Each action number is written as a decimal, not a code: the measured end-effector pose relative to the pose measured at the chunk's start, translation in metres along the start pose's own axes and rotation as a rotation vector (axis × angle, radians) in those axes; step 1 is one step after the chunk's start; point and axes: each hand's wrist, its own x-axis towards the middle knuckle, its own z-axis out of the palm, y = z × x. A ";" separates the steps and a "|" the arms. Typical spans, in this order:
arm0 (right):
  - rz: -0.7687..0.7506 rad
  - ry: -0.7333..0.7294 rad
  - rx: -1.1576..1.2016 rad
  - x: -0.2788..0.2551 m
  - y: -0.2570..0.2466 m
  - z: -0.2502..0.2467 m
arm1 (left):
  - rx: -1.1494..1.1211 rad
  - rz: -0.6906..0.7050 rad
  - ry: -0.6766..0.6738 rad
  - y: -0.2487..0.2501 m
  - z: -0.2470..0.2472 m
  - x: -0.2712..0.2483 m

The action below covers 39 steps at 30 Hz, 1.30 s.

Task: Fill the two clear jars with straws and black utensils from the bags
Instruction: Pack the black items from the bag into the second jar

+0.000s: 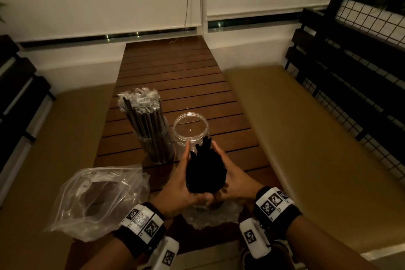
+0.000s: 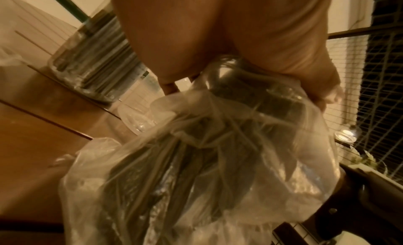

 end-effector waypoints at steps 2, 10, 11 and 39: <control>-0.023 0.032 -0.004 0.002 -0.004 0.000 | -0.005 -0.004 0.018 0.000 -0.001 0.000; -0.047 0.139 -0.089 -0.004 -0.024 -0.002 | -0.018 0.029 0.074 0.008 -0.013 -0.008; -0.043 0.134 -0.097 -0.006 -0.025 -0.001 | 0.002 0.033 0.059 0.009 -0.014 -0.009; -0.018 0.114 -0.321 -0.027 -0.029 -0.009 | 0.524 0.206 -0.076 0.040 -0.028 0.007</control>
